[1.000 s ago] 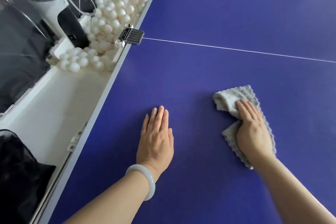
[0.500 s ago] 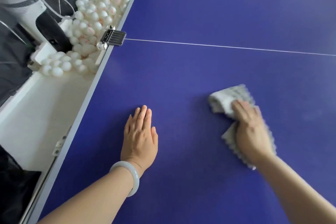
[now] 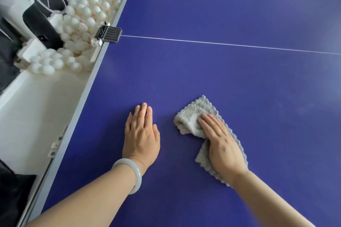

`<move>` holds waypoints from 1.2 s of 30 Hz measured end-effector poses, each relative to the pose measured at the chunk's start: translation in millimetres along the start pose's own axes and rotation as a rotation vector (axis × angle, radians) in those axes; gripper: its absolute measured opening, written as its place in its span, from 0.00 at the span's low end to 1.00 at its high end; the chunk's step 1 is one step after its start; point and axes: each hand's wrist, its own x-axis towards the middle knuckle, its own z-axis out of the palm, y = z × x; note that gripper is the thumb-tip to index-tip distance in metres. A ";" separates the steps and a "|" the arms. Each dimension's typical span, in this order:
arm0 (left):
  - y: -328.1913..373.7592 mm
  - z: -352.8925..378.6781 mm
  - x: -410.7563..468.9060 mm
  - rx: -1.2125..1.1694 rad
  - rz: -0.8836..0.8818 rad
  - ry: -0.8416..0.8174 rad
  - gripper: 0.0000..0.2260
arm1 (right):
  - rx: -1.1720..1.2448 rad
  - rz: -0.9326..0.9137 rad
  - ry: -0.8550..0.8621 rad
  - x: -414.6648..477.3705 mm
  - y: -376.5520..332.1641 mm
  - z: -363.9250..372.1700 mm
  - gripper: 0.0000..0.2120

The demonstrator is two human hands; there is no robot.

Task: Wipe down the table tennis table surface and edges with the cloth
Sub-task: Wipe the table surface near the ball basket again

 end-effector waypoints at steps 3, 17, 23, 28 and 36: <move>-0.9 0.8 -0.8 0.020 0.006 -0.006 0.25 | -0.049 0.324 0.122 15.3 54.2 -26.7 0.28; -0.6 0.3 0.2 0.102 0.040 -0.024 0.25 | -0.056 0.031 0.046 6.2 62.2 -25.0 0.29; 44.4 -12.1 10.9 0.157 0.066 -0.053 0.26 | -0.034 0.303 0.157 22.8 101.8 -33.8 0.30; 150.5 16.5 29.0 0.045 0.309 0.014 0.26 | -0.019 0.149 0.098 5.5 111.7 -36.2 0.29; 183.1 45.4 37.2 0.004 0.200 -0.001 0.26 | -0.045 0.307 0.120 14.4 205.4 -79.6 0.30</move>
